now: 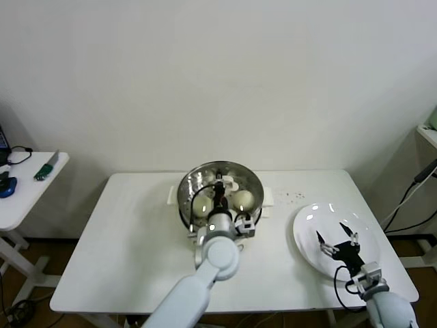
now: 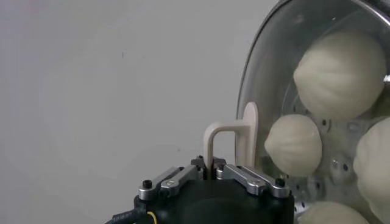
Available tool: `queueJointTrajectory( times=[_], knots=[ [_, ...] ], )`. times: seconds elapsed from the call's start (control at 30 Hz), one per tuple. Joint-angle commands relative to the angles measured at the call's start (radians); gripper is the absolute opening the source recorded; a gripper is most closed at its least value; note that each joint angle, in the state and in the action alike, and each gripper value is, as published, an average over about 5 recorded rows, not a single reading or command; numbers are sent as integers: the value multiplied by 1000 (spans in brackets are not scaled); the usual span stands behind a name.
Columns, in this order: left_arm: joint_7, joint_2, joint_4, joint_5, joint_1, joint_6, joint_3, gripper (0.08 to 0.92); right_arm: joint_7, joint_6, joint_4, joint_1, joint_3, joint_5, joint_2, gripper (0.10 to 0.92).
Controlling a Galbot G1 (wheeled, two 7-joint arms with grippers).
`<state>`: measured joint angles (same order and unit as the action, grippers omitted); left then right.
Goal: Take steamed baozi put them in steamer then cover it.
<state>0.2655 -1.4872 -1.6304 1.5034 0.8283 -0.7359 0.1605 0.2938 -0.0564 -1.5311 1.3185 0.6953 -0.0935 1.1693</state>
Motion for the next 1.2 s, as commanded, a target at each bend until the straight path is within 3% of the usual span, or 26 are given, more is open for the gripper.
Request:
queueJointTrajectory(
  times=[0.03,0.47,0.8,1.2],
  knots=[
    [-7,5,8,1,0,-49,10,148,2,-2,-4,2,1,1,6,823],
    [2,12,1,-26,0,-50,6,161,9,-6,-10,6,8,9,27,823],
    [34,65,-134,-83,34,-50,-11,430,10,54,-41,17,7,-17,14,823],
    [39,135,-345,-147,165,-50,-42,769,-5,144,-92,4,-10,-51,12,823]
  ],
)
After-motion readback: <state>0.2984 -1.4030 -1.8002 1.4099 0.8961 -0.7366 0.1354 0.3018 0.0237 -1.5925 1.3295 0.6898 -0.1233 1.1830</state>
